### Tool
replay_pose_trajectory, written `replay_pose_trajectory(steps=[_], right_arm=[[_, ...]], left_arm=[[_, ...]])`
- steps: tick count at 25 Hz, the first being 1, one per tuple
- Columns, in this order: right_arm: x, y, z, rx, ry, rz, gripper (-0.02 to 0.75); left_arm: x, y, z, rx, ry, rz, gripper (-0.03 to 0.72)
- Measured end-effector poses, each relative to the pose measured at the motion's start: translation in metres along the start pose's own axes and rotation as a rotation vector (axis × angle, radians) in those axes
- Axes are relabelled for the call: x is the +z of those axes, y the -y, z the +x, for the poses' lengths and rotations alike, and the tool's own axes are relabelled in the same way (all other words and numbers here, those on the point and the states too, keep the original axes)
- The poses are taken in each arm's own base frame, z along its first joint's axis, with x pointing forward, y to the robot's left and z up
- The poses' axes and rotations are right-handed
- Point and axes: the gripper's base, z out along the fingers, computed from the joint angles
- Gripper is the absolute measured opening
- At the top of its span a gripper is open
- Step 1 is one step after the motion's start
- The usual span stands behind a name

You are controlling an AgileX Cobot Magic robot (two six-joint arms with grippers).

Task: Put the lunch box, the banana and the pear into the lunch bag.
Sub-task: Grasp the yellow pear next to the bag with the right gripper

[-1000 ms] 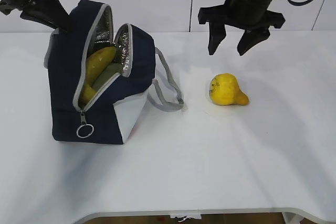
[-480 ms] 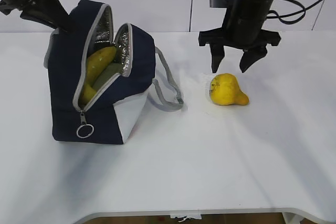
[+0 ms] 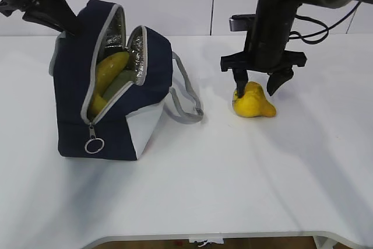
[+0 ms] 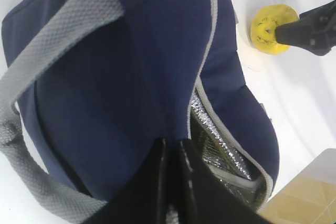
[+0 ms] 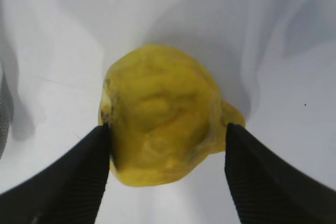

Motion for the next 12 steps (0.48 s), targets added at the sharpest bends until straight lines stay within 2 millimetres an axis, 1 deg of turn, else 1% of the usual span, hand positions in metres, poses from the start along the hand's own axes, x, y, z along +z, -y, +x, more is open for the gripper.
replay_pose_trajectory(steps=[8,12], right_arm=[[0.0090,-0.0025,-0.0004,0.007,-0.016,-0.017,0.520],[0.0090,-0.0034,-0.0001,0.013,-0.019,-0.027,0.468]], left_arm=[[0.0000,0.0001,-0.0001,-0.001,0.001,0.002,-0.003],[0.0000,0.0001,-0.0001,-0.001,0.001,0.002,-0.003]])
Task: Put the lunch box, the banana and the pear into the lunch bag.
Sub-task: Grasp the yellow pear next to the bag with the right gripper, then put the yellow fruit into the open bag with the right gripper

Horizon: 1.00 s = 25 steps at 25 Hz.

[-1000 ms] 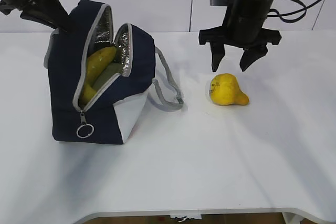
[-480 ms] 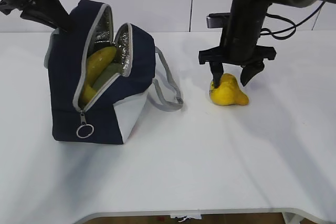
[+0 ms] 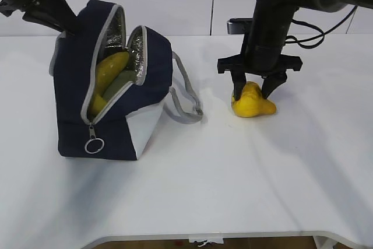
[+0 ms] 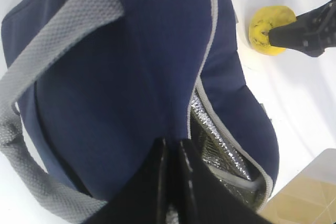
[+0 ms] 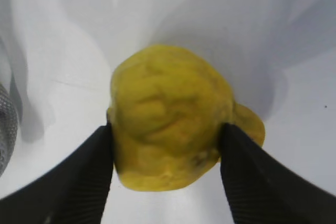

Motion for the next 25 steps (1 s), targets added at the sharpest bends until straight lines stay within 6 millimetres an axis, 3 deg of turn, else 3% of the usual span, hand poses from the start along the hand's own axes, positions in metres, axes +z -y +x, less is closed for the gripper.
replay_pose_trajectory(steps=[7,12,20,25], right_arm=[[-0.011,-0.005,-0.012,0.004,0.053,-0.032,0.408],[-0.040,-0.013,-0.021,-0.013,0.134,-0.121,0.400],[-0.110,-0.025,-0.006,-0.079,0.224,-0.333,0.396],[-0.129,-0.050,0.004,-0.172,0.214,-0.575,0.396]], left_arm=[[0.000,0.000,0.000,0.000,0.000,0.000,-0.003],[0.000,0.000,0.000,-0.001,0.001,0.002,-0.003],[0.000,0.000,0.000,0.000,0.000,0.000,-0.003],[0.000,0.000,0.000,0.000,0.000,0.000,-0.003]])
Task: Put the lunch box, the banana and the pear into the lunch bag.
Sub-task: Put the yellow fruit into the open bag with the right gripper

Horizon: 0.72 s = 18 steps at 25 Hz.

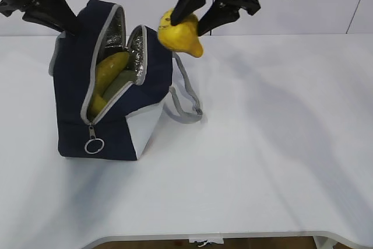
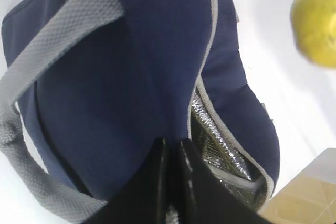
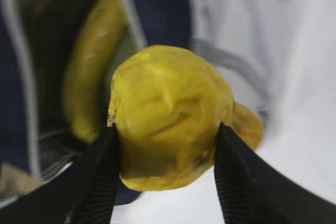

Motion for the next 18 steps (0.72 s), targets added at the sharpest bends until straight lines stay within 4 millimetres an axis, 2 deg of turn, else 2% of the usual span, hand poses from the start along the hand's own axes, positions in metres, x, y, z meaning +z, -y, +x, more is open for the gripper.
replay_pose_trajectory(steps=[5,9,13,18], right_arm=[[0.019,-0.030,0.008,-0.071,-0.038,-0.122,0.393],[0.042,-0.043,0.008,-0.102,-0.015,-0.194,0.393],[0.074,-0.040,0.004,-0.097,0.015,-0.255,0.393],[0.103,-0.031,0.000,-0.061,0.058,-0.292,0.393]], left_arm=[[0.000,0.000,0.000,0.000,0.000,0.000,-0.003],[0.000,0.000,0.000,0.000,0.000,0.000,-0.003],[0.000,0.000,0.000,0.000,-0.001,0.000,-0.003],[0.000,0.000,0.000,0.000,-0.001,0.000,-0.003]])
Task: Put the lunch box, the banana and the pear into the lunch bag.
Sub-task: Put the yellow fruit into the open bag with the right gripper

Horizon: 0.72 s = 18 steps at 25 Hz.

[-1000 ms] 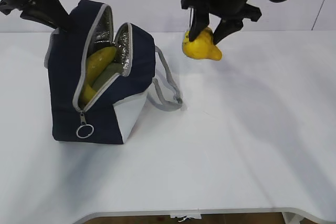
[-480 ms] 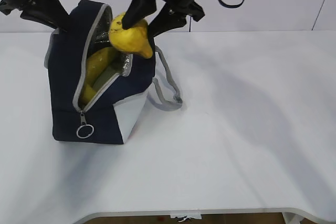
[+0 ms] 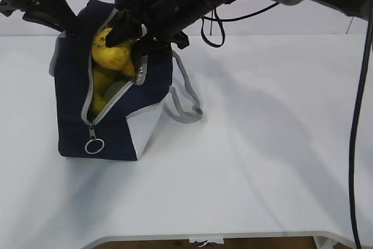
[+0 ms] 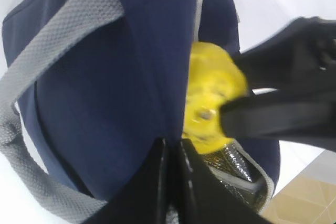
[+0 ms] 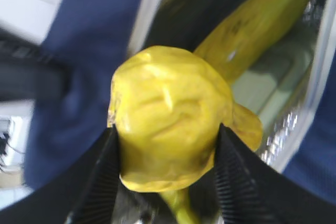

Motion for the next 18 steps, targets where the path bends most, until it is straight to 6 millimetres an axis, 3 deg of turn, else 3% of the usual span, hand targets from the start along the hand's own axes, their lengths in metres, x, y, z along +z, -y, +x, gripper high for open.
replay_pose_trajectory(steps=[5,11,18], right_arm=[[0.006,0.005,0.001,0.002,0.002,0.001,0.403],[0.004,0.003,0.000,-0.014,-0.007,-0.005,0.520],[-0.027,-0.005,-0.012,-0.152,-0.062,0.086,0.543]], left_arm=[[0.000,0.000,0.000,-0.001,0.001,0.002,-0.003],[0.000,0.000,0.000,-0.001,0.001,0.003,-0.003],[0.000,0.000,0.000,-0.001,0.001,0.003,-0.003]])
